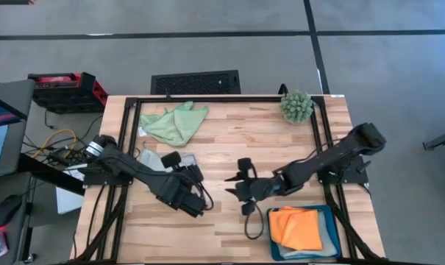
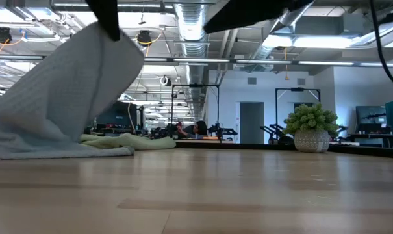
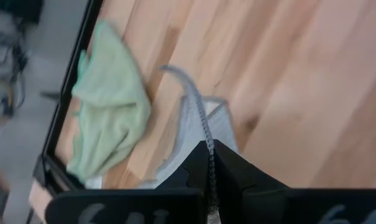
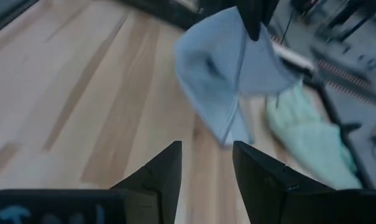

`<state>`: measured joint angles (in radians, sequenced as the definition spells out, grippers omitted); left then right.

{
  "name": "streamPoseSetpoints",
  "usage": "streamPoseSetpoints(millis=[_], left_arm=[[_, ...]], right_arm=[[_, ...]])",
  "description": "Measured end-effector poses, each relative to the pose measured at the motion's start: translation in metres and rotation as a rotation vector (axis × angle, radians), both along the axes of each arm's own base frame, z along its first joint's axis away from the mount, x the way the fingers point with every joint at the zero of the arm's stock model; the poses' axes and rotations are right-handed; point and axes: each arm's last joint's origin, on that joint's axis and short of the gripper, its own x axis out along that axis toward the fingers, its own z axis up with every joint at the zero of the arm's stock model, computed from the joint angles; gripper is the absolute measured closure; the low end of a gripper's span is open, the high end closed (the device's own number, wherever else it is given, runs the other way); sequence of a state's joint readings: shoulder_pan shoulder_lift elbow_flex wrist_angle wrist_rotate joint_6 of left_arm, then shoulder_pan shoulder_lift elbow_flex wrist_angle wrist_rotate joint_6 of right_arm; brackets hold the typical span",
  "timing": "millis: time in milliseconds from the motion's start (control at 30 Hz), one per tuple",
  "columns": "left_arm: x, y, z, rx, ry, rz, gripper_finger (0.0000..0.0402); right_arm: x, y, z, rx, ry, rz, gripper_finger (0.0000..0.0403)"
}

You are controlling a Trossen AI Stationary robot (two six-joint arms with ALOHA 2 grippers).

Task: Fold microfiber towels
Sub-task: Fold the gray towel

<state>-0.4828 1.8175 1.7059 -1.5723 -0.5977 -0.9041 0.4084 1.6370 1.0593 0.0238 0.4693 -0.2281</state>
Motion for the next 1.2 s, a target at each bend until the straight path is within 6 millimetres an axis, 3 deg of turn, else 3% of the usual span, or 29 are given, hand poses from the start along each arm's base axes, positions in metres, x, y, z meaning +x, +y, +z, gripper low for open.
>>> streamPoseSetpoints(millis=[200,500,1200], left_arm=[[-0.003,-0.014,0.03,-0.048,-0.057,-0.117,0.0401],[-0.009,-0.029,0.05,-0.056,-0.073,-0.257,0.0401],[-0.009,-0.03,0.056,0.095,-0.03,-0.431,0.0401]], right_arm=[[0.024,-0.008,-0.009,-0.026,-0.123,-0.008,0.0236],[0.043,-0.019,-0.017,-0.038,-0.237,-0.037,0.0236],[0.051,-0.039,-0.016,0.073,-0.244,0.084,0.0236]])
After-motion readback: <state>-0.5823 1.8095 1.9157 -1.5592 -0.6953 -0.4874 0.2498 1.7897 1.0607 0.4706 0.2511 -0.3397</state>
